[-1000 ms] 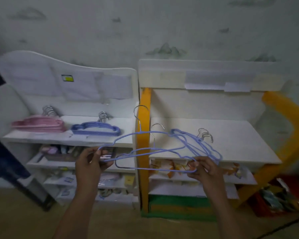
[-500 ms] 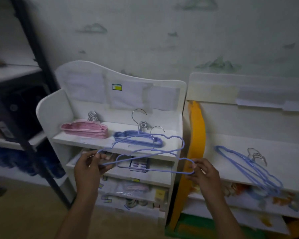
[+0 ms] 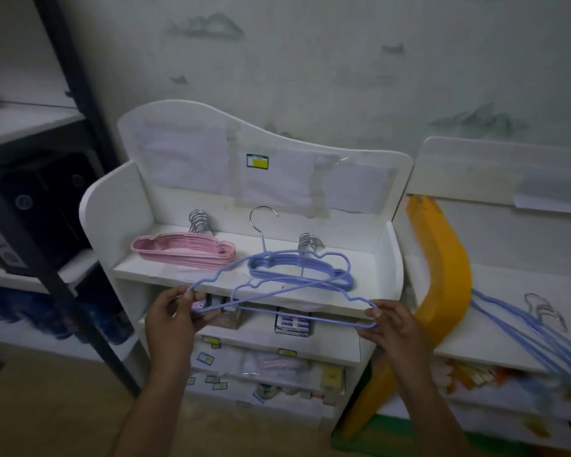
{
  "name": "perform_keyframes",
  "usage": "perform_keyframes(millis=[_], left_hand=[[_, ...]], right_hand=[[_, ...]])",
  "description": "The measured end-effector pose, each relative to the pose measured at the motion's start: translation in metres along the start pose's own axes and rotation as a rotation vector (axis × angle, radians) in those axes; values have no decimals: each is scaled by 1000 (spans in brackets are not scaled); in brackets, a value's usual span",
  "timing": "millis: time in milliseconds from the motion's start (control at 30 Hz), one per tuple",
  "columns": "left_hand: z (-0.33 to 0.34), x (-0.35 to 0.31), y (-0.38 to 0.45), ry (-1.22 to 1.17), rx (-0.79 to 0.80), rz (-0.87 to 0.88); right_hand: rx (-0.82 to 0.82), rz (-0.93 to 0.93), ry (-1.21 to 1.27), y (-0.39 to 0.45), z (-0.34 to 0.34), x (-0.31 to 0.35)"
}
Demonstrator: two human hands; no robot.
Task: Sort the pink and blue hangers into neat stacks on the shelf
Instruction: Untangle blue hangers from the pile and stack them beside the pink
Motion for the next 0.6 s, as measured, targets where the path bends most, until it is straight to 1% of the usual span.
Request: perform_keyframes(millis=[167,333,600], left_hand=[[3,14,21,-3,-21,-46],[16,30,49,32,-51,-66],[70,37,83,68,-40,-35]], right_hand=[[-18,19,-34,24,19,-11],[-27,38,-7,61,34,-26],[-17,102,19,133,47,-57]])
Point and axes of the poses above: each hand's wrist, its own y-axis towards the middle knuckle, its own z-axis out of the palm, x = y × z, the point moved 6 cm from there along y, towards the middle knuckle, and after that the axes turned 5 degrees about -x, right-handed, at the moved point
